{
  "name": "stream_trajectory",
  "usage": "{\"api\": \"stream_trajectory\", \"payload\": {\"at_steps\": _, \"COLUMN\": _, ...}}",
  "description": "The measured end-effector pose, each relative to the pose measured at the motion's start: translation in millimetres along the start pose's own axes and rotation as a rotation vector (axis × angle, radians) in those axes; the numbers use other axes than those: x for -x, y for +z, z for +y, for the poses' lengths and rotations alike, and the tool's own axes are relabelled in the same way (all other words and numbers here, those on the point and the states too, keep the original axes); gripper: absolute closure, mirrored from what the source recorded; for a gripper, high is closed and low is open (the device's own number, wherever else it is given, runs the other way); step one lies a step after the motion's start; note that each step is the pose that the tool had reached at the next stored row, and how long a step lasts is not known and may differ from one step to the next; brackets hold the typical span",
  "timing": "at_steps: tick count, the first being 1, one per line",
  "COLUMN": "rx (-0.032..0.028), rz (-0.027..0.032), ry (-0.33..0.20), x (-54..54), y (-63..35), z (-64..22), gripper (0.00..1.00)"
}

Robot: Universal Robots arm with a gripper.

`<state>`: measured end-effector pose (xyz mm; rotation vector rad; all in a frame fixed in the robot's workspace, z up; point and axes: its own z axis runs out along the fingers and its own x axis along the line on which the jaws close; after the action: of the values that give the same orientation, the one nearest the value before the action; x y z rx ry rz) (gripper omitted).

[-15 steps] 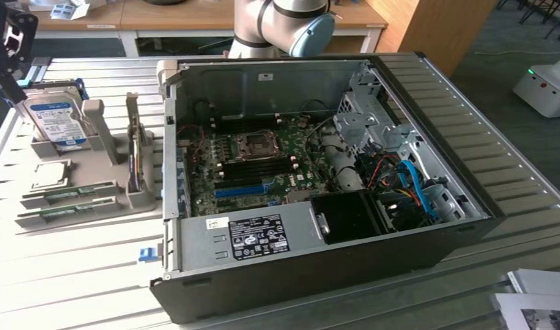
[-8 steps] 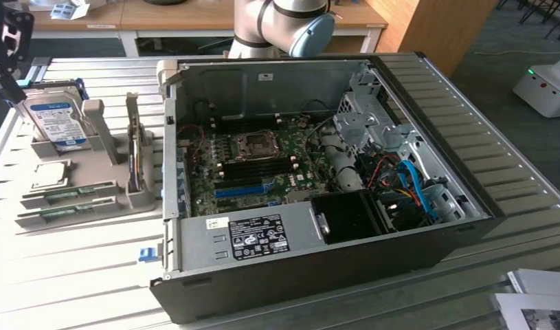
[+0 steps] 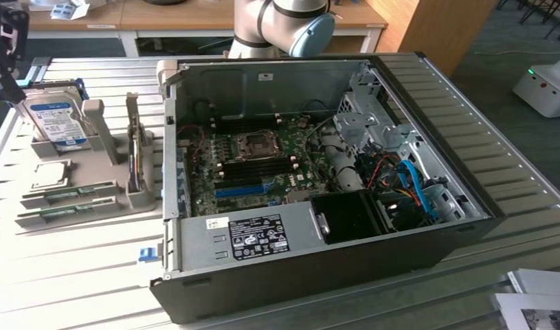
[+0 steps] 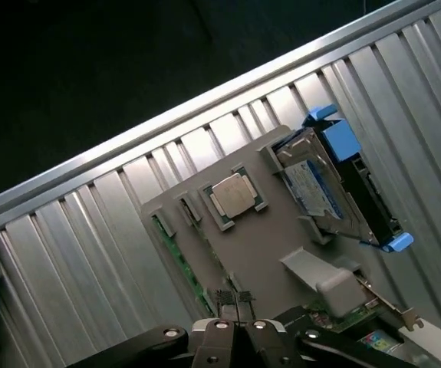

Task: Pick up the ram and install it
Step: 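Pick up the ram and move it above insertion slot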

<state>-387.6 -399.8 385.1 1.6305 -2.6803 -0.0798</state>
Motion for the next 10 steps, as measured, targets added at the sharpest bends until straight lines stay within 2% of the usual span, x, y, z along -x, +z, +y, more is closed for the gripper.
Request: {"api": "stream_trajectory", "payload": {"at_steps": 10, "rx": 0.0034, "rz": 0.0065, "ry": -0.145, "x": 0.0, "y": 0.3, "z": -0.1, "gripper": 0.9}}
